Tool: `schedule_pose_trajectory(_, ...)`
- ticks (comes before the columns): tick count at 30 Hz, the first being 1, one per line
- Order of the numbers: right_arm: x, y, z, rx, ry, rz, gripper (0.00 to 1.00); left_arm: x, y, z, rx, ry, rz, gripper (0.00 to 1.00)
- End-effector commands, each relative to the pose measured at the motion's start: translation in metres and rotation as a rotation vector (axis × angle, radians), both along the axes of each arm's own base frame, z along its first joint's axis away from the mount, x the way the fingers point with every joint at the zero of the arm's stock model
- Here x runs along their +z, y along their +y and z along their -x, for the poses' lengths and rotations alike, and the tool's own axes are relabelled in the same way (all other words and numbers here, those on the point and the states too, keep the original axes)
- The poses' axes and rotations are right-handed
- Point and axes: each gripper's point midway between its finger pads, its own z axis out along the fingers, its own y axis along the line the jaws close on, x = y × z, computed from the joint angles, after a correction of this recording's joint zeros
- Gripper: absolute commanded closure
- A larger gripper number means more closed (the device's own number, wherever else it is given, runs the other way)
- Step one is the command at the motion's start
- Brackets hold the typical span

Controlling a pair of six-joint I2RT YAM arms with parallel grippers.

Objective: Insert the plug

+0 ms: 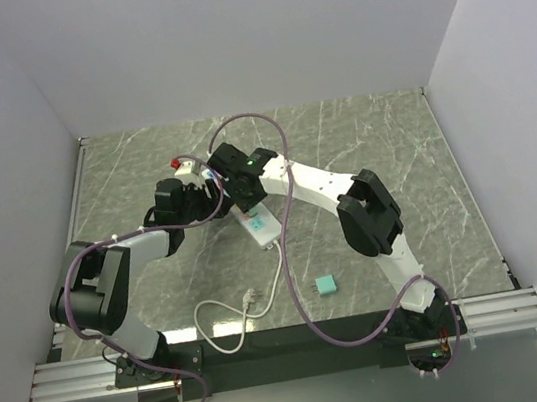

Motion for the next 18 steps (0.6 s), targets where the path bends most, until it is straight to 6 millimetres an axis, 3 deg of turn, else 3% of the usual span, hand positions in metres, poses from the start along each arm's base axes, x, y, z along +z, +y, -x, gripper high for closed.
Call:
schedule_pose_trajectory(1, -0.074, -0.009, 0.041, 0.032, 0.178, 0.100, 1.00, 0.019, -0.003, -0.013, 0.010, -0.066, 0.016, 0.36)
schedule_pose_trajectory(18, -0.109, -0.032, 0.079, 0.008, 0.271, 0.123, 1.00, 0.015, 0.000, -0.012, 0.017, -0.057, 0.004, 0.36)
